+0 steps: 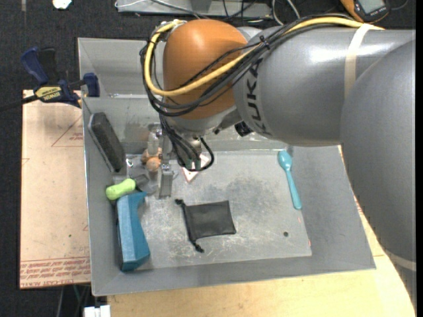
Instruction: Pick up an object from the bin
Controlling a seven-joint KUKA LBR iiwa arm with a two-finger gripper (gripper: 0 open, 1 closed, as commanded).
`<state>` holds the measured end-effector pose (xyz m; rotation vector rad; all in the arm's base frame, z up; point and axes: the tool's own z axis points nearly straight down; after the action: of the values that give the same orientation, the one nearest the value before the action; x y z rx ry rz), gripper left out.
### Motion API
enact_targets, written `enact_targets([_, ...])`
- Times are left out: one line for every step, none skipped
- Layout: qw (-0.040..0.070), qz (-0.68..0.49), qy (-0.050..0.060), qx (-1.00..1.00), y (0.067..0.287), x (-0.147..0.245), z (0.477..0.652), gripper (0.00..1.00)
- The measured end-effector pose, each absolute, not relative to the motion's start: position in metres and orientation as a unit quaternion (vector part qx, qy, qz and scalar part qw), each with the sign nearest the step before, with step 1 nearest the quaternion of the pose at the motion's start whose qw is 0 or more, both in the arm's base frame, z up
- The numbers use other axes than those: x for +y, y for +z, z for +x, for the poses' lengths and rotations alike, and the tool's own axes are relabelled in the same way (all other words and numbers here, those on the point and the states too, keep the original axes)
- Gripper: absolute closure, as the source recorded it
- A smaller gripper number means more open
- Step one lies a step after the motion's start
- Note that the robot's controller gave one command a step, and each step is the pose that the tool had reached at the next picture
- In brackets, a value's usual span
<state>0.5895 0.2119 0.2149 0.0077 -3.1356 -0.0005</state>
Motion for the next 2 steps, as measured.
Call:
enact_targets([-0.001, 0.001, -0.001, -1.000, 0.220, 0.211, 0.591, 0.00])
enact_targets([-0.002, 0.010, -0.002, -1.000, 0.163, 0.195, 0.580, 0.00])
